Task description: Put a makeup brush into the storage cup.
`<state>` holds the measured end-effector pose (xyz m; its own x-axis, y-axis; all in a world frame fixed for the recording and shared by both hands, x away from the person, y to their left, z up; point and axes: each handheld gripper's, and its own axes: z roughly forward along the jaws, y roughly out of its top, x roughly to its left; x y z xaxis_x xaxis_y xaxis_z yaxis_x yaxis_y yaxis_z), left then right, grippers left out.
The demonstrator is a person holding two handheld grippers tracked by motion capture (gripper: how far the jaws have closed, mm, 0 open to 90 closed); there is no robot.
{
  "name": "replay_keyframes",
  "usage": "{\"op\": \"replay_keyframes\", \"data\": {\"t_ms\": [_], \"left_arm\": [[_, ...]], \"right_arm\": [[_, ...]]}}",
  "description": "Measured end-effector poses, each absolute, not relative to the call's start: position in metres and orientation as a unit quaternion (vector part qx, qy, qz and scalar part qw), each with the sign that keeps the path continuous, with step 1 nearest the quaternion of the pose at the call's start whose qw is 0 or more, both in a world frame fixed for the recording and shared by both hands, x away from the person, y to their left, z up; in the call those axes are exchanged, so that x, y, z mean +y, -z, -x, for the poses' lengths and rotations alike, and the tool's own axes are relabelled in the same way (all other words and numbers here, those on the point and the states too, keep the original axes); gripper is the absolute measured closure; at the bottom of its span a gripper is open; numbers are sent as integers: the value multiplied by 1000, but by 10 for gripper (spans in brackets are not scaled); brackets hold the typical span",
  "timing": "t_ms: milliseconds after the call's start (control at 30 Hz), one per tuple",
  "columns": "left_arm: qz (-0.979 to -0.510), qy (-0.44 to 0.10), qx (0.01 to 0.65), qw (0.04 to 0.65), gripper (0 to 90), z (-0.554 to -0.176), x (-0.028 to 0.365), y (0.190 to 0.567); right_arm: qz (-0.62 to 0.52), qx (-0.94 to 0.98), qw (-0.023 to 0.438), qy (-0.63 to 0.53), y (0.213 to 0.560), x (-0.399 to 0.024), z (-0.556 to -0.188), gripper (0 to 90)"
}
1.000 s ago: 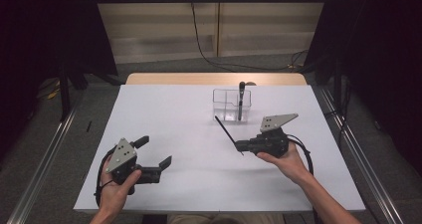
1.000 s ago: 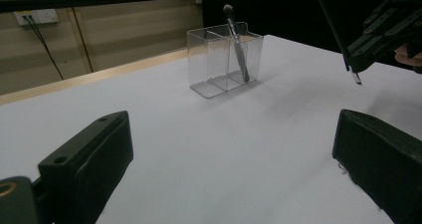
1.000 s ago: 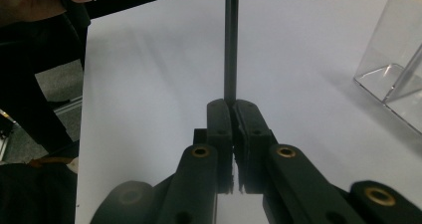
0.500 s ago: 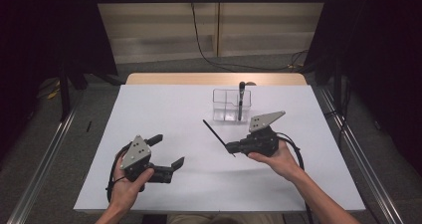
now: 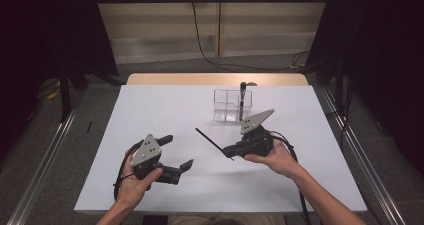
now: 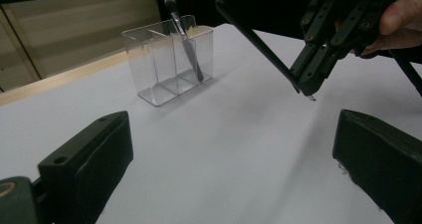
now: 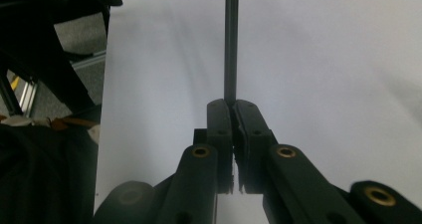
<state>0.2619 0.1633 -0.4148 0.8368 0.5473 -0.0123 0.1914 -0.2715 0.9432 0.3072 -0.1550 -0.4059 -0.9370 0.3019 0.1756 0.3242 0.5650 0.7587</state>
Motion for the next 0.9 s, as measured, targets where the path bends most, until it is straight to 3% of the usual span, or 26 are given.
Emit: {"op": "replay_keyframes", "data": {"t_ms": [400, 900], "left_arm": [[-803, -126, 222, 538, 21, -267, 159, 412], [-832, -123, 199, 504, 21, -272, 158, 407]], "right_arm": [[152, -917, 29, 367, 405, -143, -312, 861], [109, -955, 36, 273, 399, -128, -314, 861]]}}
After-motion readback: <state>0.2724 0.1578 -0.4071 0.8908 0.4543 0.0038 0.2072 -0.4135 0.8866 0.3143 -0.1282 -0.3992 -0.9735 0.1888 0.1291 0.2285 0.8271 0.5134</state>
